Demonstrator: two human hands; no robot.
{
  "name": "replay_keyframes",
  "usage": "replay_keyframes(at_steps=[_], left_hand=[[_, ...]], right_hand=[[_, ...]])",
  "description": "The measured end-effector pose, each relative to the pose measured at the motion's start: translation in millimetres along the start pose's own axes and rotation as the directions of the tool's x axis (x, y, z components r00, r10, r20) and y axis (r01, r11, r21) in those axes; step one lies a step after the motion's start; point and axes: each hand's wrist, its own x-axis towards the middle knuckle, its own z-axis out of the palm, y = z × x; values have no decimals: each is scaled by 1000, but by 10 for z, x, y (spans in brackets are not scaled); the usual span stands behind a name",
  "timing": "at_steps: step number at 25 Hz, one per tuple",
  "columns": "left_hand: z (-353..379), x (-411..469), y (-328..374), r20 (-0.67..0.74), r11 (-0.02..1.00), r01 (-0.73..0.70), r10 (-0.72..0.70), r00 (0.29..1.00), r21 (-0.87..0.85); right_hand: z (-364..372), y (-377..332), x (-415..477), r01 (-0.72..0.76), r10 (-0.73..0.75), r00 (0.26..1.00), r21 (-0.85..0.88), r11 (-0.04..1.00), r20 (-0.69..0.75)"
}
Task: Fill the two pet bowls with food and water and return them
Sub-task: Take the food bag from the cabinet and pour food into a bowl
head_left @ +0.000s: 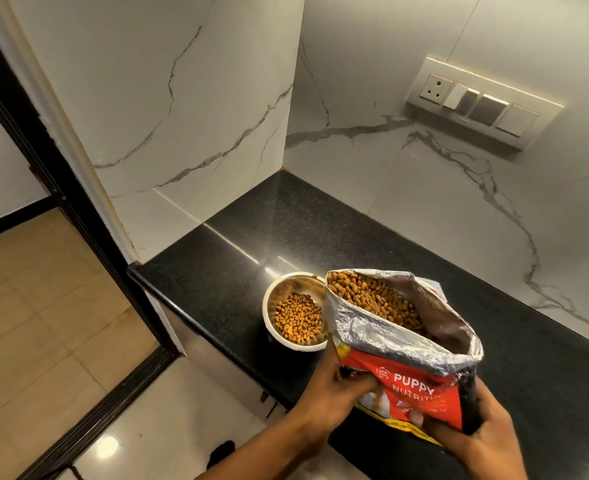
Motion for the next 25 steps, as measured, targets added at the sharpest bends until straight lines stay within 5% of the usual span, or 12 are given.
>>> replay_keyframes(at_steps=[5,13,16,25], left_hand=[[-66,-51,588,19,939,-225,228,973,258],[189,-45,1671,275,797,-433,343,898,422],[475,51,2244,410,695,-576,418,811,431],[1503,162,3739,485,382,-872,726,488,305]], right_hand=[[211,97,85,147,-158,985,145,978,64],[-169,-672,180,317,-285,944,212,924,-167],[-567,-1138,179,428,-383,898,219,877,-218],[-1523,-2718,74,723,-633,653,95,684,-416]])
